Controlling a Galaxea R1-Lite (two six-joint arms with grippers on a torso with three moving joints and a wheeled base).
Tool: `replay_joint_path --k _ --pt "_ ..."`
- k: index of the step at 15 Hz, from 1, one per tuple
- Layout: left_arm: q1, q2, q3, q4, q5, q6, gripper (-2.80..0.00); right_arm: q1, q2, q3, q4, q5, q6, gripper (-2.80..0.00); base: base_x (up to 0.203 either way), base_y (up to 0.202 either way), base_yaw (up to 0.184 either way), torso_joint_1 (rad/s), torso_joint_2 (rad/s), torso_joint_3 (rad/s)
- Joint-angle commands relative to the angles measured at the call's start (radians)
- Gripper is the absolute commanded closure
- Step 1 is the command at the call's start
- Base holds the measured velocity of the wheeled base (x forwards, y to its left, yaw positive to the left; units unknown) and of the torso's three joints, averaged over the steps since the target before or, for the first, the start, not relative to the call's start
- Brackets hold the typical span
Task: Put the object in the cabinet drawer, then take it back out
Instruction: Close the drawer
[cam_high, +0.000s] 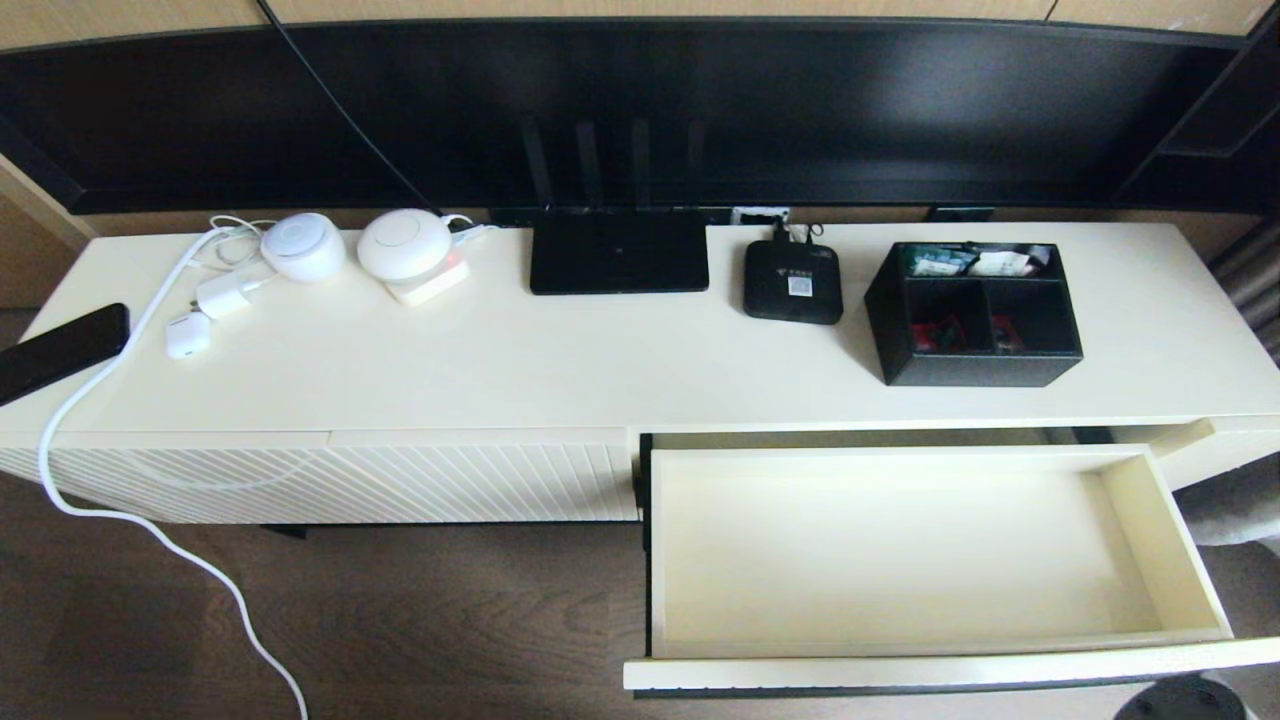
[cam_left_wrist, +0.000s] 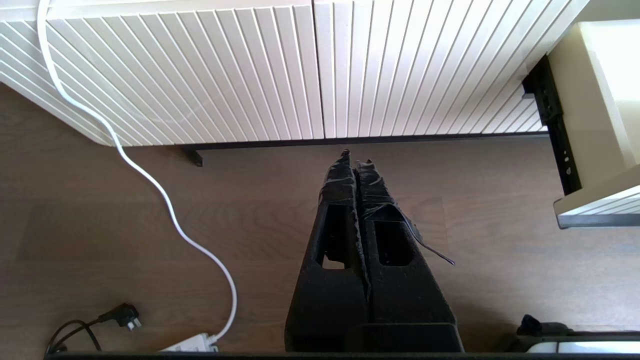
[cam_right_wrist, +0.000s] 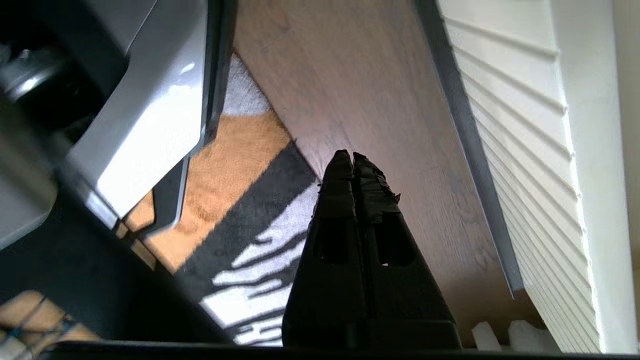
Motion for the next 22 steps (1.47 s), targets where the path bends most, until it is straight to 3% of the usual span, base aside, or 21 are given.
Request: replay_joint_path --k 1,3,8,13,22 --pt "0.000 0.002 -0.001 0.001 0.000 0.001 0.00 -0.035 0.156 0.022 -0.206 -0.002 0.000 0.00 0.000 0.000 0.000 0.000 0.00 0.000" --pt "0.000 0.002 0.001 0.001 0.000 0.001 0.00 -0.045 0.202 0.031 -0.341 -0.007 0.000 0.00 0.000 0.000 0.000 0.000 0.00 0.000" --pt "0.000 0.002 -0.001 0.001 0.000 0.001 0.00 -0.087 0.242 0.018 -0.446 -0.016 -0.001 0.00 0.000 0.000 0.000 0.000 0.00 0.000" --pt "0.000 0.002 -0.001 0.001 0.000 0.001 0.00 -0.127 0.349 0.013 -0.673 -0.046 -0.002 0.00 0.000 0.000 0.000 0.000 0.00 0.000" --pt "0.000 0.002 0.001 -0.001 0.000 0.001 0.00 -0.147 0.446 -0.046 -0.951 -0.107 -0.015 0.00 0.000 0.000 0.000 0.000 0.00 0.000"
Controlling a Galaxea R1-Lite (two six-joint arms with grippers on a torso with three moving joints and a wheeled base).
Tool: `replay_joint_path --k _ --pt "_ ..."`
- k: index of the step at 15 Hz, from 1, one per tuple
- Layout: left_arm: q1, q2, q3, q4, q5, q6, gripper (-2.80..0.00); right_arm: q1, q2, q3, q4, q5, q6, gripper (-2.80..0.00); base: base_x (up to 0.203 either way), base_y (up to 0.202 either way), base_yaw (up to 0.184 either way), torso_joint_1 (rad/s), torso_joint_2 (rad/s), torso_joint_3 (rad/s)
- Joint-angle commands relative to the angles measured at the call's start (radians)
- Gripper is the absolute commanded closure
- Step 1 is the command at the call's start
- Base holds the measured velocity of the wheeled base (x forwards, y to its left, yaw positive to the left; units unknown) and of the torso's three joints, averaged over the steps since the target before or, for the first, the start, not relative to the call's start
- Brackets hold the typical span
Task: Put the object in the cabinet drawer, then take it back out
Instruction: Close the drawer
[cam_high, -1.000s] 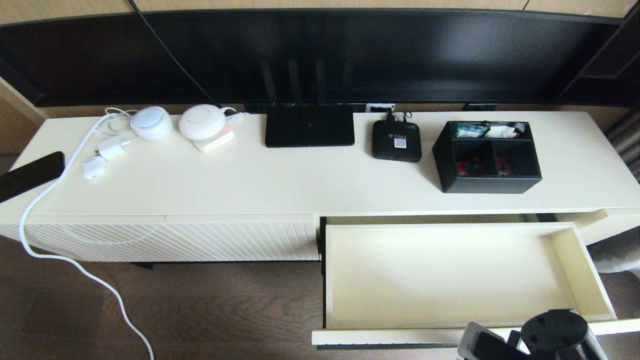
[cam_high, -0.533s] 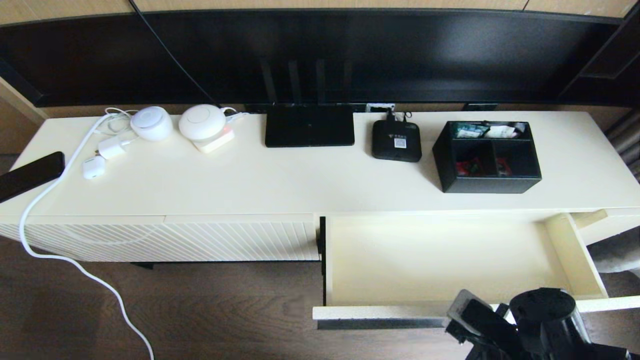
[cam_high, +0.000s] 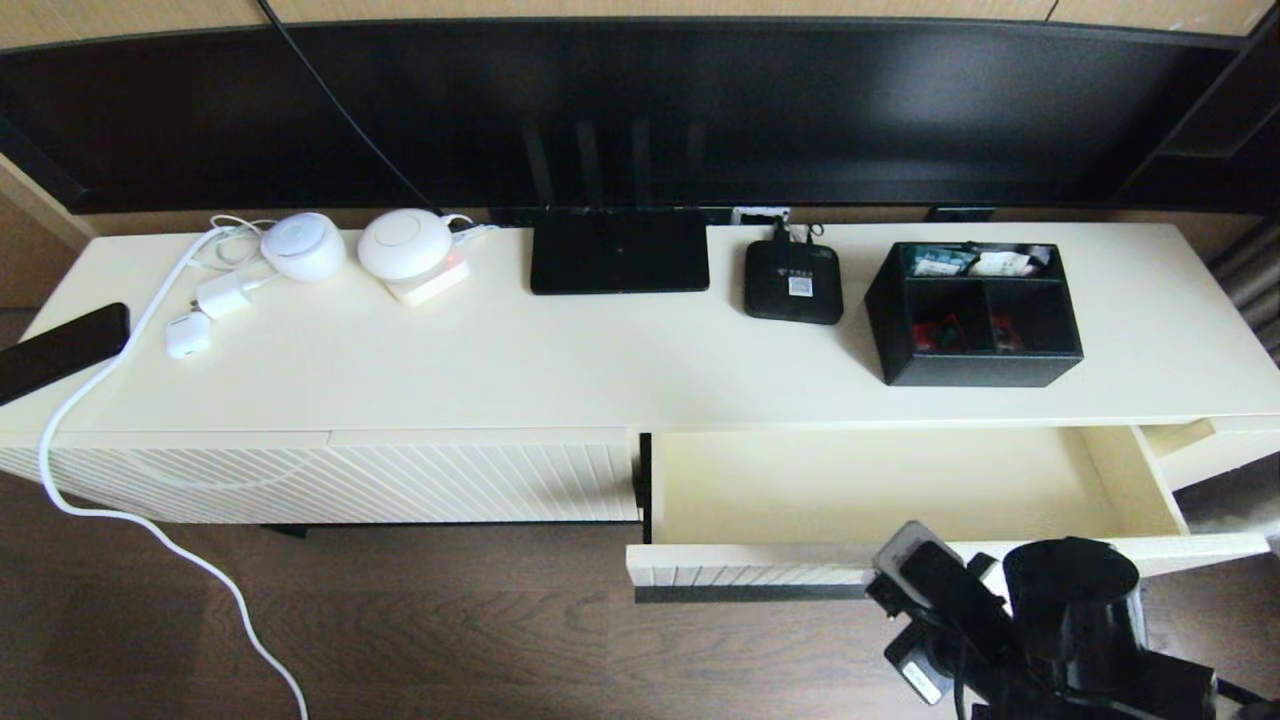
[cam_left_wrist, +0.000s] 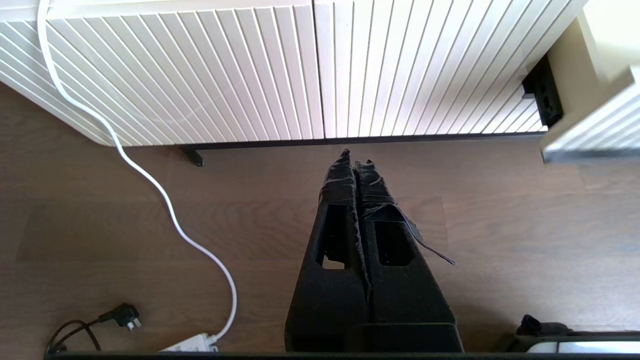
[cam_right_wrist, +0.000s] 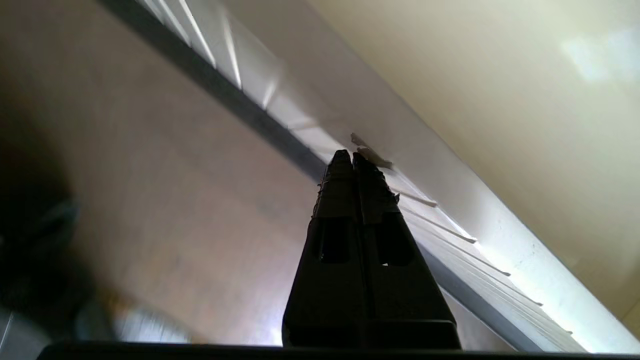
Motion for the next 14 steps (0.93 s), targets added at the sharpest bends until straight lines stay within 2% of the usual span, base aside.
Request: replay_joint_path --k 1,5,8,14 --pt "0.000 0.002 -0.001 0.000 0.000 0.000 0.00 -0.013 0.037 -0.009 -0.031 -0.004 -0.011 0.00 0.000 0.000 0.000 0.000 0.00 0.000" --pt "0.000 0.000 0.001 0.000 0.000 0.000 0.00 -0.034 0.118 -0.025 -0.155 -0.024 -0.017 0.00 0.000 0.000 0.000 0.000 0.00 0.000" --pt "0.000 0.002 -0.001 0.001 0.000 0.000 0.00 -0.059 0.180 -0.047 -0.276 -0.040 -0.064 0.00 0.000 0.000 0.000 0.000 0.00 0.000" --pt "0.000 0.000 -0.001 -0.001 0.000 0.000 0.00 -0.089 0.214 -0.159 -0.304 -0.051 -0.072 0.00 0.000 0.000 0.000 0.000 0.00 0.000"
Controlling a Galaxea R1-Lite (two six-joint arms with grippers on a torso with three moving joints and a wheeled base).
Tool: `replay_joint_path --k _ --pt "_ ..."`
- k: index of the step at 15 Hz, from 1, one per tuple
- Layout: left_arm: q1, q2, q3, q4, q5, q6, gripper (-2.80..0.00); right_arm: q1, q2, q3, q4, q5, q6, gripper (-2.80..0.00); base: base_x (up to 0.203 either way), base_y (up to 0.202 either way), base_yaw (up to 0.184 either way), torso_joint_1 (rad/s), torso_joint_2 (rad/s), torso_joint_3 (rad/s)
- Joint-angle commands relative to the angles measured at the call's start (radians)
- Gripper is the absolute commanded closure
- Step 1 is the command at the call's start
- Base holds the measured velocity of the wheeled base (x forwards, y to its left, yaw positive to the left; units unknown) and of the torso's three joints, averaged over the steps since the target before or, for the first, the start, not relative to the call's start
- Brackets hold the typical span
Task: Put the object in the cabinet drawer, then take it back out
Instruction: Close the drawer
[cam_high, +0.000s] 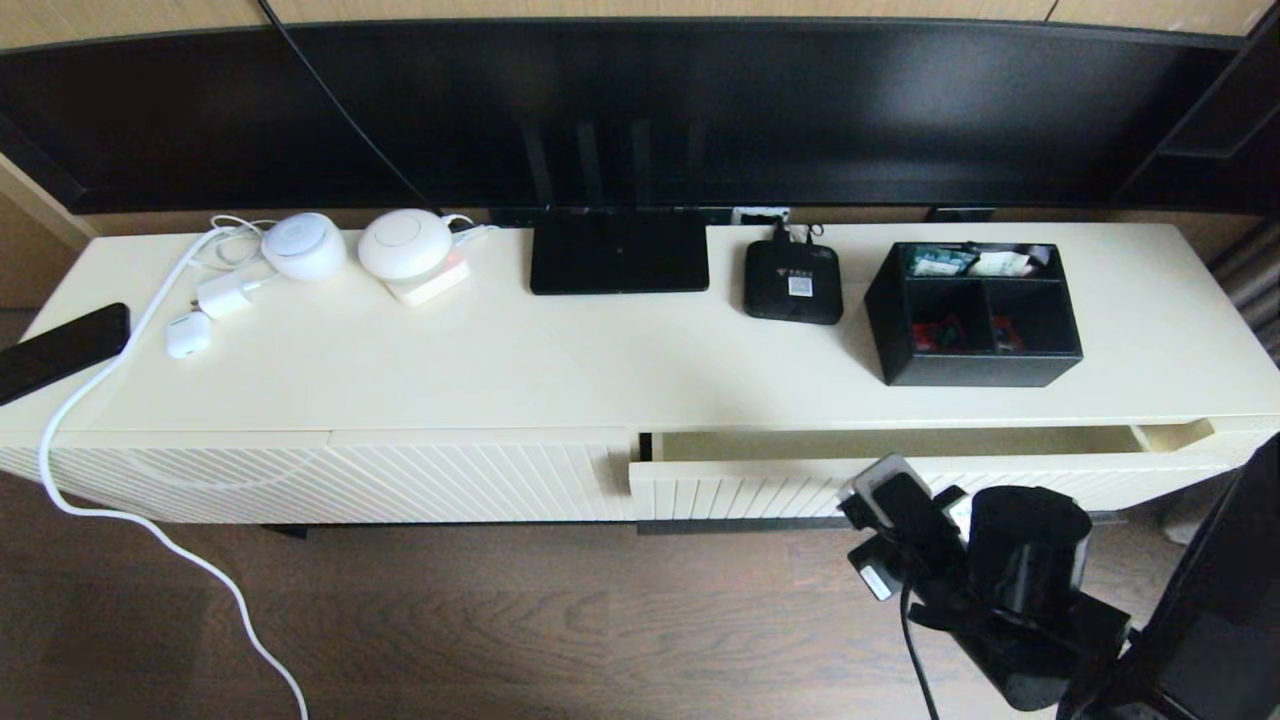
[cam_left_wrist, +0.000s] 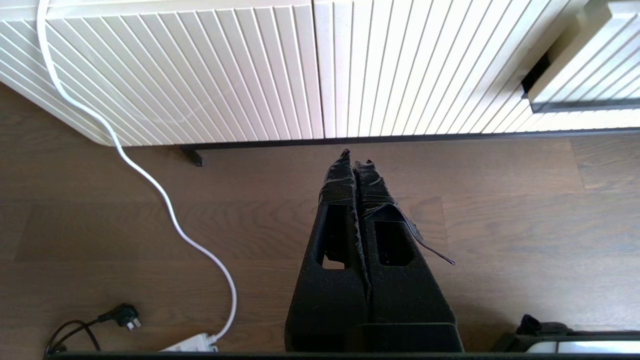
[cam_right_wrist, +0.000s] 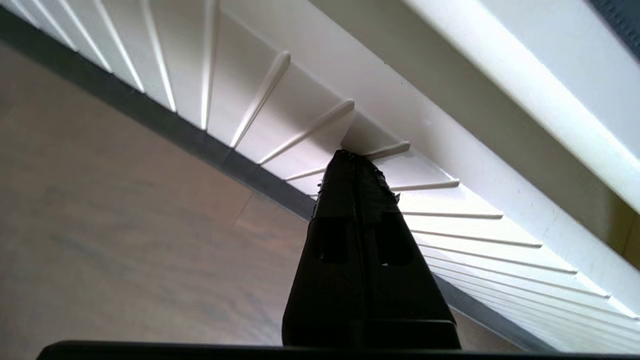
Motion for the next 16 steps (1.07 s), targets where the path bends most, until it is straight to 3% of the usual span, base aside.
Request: replay_joint_path --k 1,11,16 --pt "0.000 0.000 0.000 0.000 0.000 0.001 0.00 -0.007 0.022 -0.030 -0.005 -0.008 -0.002 0.00 0.000 0.000 0.000 0.000 0.00 0.000" --pt "0.000 0.002 0.001 0.001 0.000 0.001 0.00 -0.050 0.089 -0.164 -0.007 -0.010 -0.005 0.00 0.000 0.000 0.000 0.000 0.00 0.000" --pt "0.000 0.002 -0.001 -0.001 0.000 0.001 0.00 -0.045 -0.033 -0.049 0.004 -0.020 -0.022 0.00 0.000 0.000 0.000 0.000 0.00 0.000"
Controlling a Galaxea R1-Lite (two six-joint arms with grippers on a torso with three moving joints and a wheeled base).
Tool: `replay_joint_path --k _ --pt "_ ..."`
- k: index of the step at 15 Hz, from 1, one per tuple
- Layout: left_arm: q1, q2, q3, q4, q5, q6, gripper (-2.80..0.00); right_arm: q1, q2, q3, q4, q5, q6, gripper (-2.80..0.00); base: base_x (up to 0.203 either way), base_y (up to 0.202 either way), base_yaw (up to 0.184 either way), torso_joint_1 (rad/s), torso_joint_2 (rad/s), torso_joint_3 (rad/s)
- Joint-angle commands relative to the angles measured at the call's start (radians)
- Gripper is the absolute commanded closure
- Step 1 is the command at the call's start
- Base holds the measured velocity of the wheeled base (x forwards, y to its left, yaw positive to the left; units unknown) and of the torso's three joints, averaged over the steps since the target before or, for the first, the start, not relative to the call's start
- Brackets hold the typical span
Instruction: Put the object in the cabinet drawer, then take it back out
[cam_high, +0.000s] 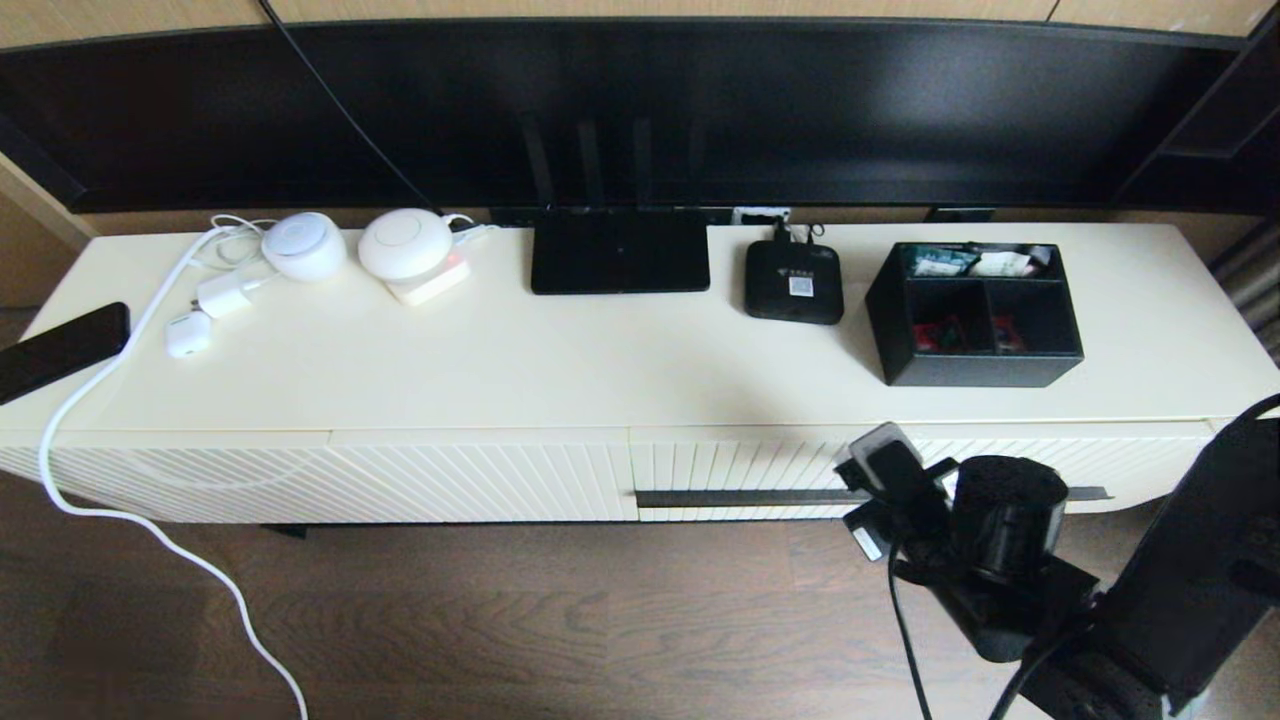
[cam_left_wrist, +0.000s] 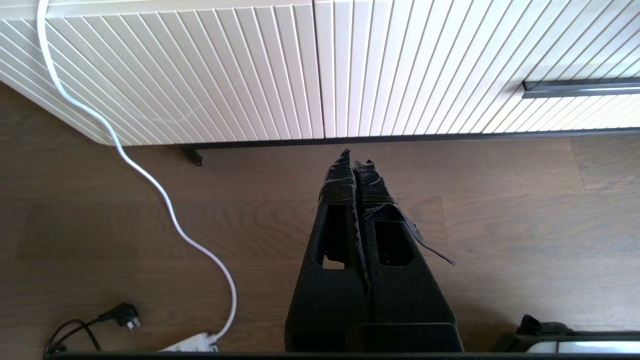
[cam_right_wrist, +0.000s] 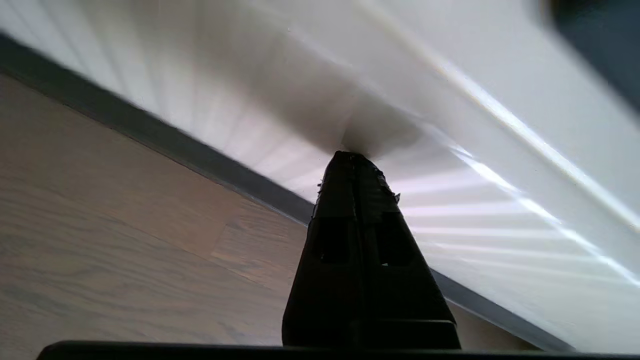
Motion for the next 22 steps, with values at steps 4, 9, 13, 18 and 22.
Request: replay_joint_path --k 4,9,13,18,22 --pt "0.000 0.002 0.001 0.000 0.000 0.000 0.00 0.028 -0.294 0.148 0.078 -0.038 -0.039 0.00 0.000 0.000 0.000 0.000 0.00 0.000" --pt "0.000 0.002 -0.001 0.001 0.000 0.000 0.00 0.012 -0.668 0.219 0.422 -0.057 -0.027 0.00 0.000 0.000 0.000 0.000 0.00 0.000" --pt "0.000 0.002 -0.001 0.001 0.000 0.000 0.00 -0.084 -1.036 0.255 0.850 -0.043 0.046 0.00 0.000 0.000 0.000 0.000 0.00 0.000" --pt "0.000 0.002 -0.001 0.001 0.000 0.000 0.00 -0.370 -1.510 0.258 1.391 0.118 0.202 0.00 0.000 0.000 0.000 0.000 0.00 0.000" --pt "0.000 0.002 0.001 0.001 0.000 0.000 0.00 -0.481 -1.804 0.288 1.570 0.270 0.289 0.00 0.000 0.000 0.000 0.000 0.00 0.000"
